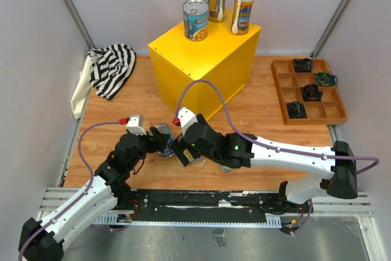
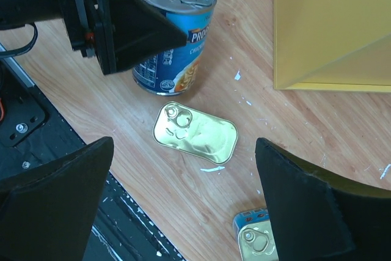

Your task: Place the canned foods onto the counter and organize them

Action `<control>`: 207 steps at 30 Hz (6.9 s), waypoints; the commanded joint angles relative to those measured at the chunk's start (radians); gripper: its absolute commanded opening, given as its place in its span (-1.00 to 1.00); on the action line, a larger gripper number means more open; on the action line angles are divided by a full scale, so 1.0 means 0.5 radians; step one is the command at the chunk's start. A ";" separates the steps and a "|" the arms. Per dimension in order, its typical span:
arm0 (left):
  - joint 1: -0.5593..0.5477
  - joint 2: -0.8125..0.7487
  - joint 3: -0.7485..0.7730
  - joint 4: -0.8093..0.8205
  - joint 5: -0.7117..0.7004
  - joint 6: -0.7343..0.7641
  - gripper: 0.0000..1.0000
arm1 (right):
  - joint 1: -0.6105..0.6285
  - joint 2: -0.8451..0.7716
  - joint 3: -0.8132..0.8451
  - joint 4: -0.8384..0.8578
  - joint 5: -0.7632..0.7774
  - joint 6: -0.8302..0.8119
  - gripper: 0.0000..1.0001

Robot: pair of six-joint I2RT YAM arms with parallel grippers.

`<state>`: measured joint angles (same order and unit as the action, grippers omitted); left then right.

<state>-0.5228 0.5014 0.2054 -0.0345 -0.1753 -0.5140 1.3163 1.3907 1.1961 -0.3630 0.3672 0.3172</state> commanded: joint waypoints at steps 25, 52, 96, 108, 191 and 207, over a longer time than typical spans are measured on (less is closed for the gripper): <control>-1.248 0.159 -0.208 0.644 -1.614 -0.088 0.10 | 0.037 -0.171 -0.232 0.095 0.086 0.088 1.00; -1.340 0.261 -0.193 0.457 -1.329 -0.271 0.67 | 0.035 -0.172 -0.264 0.125 0.066 0.125 1.00; -1.467 0.067 -0.037 0.208 -0.813 -0.169 0.99 | 0.027 -0.259 -0.321 0.186 0.134 0.102 0.99; -1.467 -0.017 -0.069 0.202 -0.617 -0.041 0.99 | 0.027 -0.245 -0.326 0.205 0.050 0.108 0.99; -1.466 -0.251 0.797 -1.250 -1.647 -1.026 0.99 | -0.151 0.045 -0.591 0.754 -0.211 -0.088 0.98; -1.465 -0.326 0.905 -1.555 -1.642 -1.419 0.99 | -0.141 0.300 -0.581 1.202 -0.339 -0.170 0.97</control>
<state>-1.2472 0.3447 0.6201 -0.7578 -0.9501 -1.1538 1.2343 1.5002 0.8860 0.1535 0.2138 0.2592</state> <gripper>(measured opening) 0.994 0.984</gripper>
